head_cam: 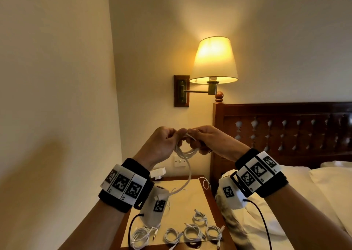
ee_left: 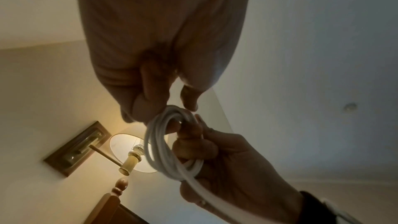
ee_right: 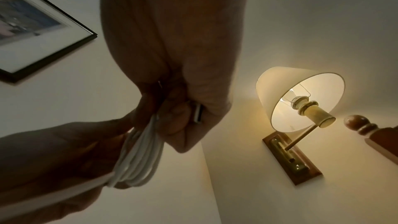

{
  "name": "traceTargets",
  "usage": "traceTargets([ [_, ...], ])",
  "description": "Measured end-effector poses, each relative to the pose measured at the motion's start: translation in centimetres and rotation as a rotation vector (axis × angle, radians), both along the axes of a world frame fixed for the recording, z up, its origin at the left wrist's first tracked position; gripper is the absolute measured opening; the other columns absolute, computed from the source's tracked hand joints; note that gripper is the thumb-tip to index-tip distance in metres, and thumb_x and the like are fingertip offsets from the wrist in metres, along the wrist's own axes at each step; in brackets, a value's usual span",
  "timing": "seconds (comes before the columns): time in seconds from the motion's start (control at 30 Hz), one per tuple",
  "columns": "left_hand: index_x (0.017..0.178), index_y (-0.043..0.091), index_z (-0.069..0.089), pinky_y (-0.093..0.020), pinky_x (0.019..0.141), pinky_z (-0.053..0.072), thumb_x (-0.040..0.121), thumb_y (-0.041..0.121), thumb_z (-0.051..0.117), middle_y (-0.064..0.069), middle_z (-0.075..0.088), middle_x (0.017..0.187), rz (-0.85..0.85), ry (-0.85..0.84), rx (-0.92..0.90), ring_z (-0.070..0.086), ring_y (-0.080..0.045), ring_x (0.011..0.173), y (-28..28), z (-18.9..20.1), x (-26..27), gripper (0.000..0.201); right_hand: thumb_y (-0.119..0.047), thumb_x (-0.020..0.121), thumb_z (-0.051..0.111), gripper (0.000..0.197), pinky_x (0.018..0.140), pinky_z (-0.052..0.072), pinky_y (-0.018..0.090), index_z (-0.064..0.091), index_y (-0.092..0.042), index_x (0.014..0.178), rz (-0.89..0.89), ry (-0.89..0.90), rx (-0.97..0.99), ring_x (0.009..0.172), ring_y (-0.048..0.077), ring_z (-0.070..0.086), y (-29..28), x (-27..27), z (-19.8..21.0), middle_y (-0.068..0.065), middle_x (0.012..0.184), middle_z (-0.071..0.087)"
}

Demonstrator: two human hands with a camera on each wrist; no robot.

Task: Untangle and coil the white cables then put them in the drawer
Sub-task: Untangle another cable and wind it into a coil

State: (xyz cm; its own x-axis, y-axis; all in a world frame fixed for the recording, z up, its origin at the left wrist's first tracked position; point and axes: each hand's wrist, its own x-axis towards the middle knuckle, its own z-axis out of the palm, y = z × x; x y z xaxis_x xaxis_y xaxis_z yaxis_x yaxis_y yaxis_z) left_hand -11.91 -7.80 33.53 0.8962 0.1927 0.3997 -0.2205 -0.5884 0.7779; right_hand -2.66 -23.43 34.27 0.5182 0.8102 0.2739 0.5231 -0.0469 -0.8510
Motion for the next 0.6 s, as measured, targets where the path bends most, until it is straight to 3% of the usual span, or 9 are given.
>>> traceTargets([
  [0.07, 0.095, 0.008, 0.066, -0.009, 0.043, 0.033, 0.098, 0.04, 0.045, 0.0, 0.06, 0.072, 0.03, 0.018, 0.037, 0.047, 0.002, 0.041, 0.1, -0.3, 0.2, 0.039, -0.027, 0.103, 0.042, 0.029, 0.051, 0.039, 0.018, 0.062, -0.006, 0.104, -0.059, -0.066, -0.008, 0.053, 0.005, 0.046, 0.1, 0.1, -0.3, 0.0, 0.07, 0.057],
  [0.17, 0.095, 0.01, 0.066, -0.011, 0.044, 0.034, 0.1, 0.038, 0.043, 0.002, 0.058, 0.072, 0.028, 0.053, 0.03, 0.046, 0.0, 0.046, -0.1, -0.9, 0.4, 0.036, -0.026, 0.098, 0.052, 0.025, 0.051, 0.043, 0.017, 0.049, -0.017, 0.122, -0.173, -0.095, 0.034, 0.054, 0.002, 0.056, 0.4, 0.2, -0.7, 0.002, 0.075, 0.065],
  [0.3, 0.099, 0.011, 0.065, -0.021, 0.048, 0.032, 0.1, 0.039, 0.04, 0.001, 0.052, 0.071, -0.063, 0.134, -0.138, 0.039, -0.008, 0.053, 0.0, -1.2, 0.3, 0.038, -0.022, 0.099, 0.051, 0.017, 0.061, 0.051, 0.023, 0.052, -0.018, 0.116, -0.231, -0.231, 0.097, 0.068, 0.009, 0.064, 0.6, 0.7, -1.4, 0.001, 0.085, 0.069],
  [0.4, 0.088, 0.012, 0.062, -0.022, 0.044, 0.028, 0.101, 0.039, 0.039, 0.001, 0.048, 0.066, -0.049, 0.098, -0.228, 0.034, -0.008, 0.048, -0.3, -1.7, 0.7, 0.038, -0.012, 0.101, 0.046, 0.014, 0.07, 0.051, 0.024, 0.058, -0.015, 0.108, -0.283, -0.421, 0.125, 0.081, 0.004, 0.062, 0.6, 1.0, -2.2, 0.0, 0.098, 0.064],
  [0.5, 0.085, 0.011, 0.058, -0.02, 0.04, 0.027, 0.103, 0.035, 0.037, 0.0, 0.045, 0.065, -0.009, 0.029, -0.313, 0.033, -0.005, 0.041, 0.0, -2.4, 1.3, 0.037, 0.001, 0.092, 0.054, 0.036, 0.098, 0.044, 0.019, 0.058, -0.024, 0.118, -0.289, -0.68, 0.192, 0.12, -0.001, 0.048, -0.2, 0.0, -3.2, -0.007, 0.129, 0.054],
  [0.57, 0.089, 0.008, 0.057, -0.019, 0.038, 0.028, 0.103, 0.033, 0.036, 0.0, 0.044, 0.063, 0.009, -0.023, -0.363, 0.033, -0.004, 0.039, 0.3, -2.8, 1.6, 0.035, -0.002, 0.084, 0.062, 0.046, 0.104, 0.037, 0.022, 0.061, -0.034, 0.118, -0.201, -0.79, 0.224, 0.131, 0.004, 0.039, -0.8, -1.5, -3.9, -0.012, 0.138, 0.047],
  [0.6, 0.091, 0.007, 0.058, -0.019, 0.038, 0.028, 0.103, 0.032, 0.036, 0.0, 0.044, 0.061, 0.014, -0.05, -0.399, 0.033, -0.004, 0.04, 0.4, -2.8, 1.7, 0.035, -0.01, 0.084, 0.064, 0.04, 0.103, 0.038, 0.025, 0.064, -0.036, 0.114, -0.152, -0.844, 0.216, 0.13, 0.008, 0.04, -1.0, -2.3, -4.2, -0.014, 0.137, 0.049],
])
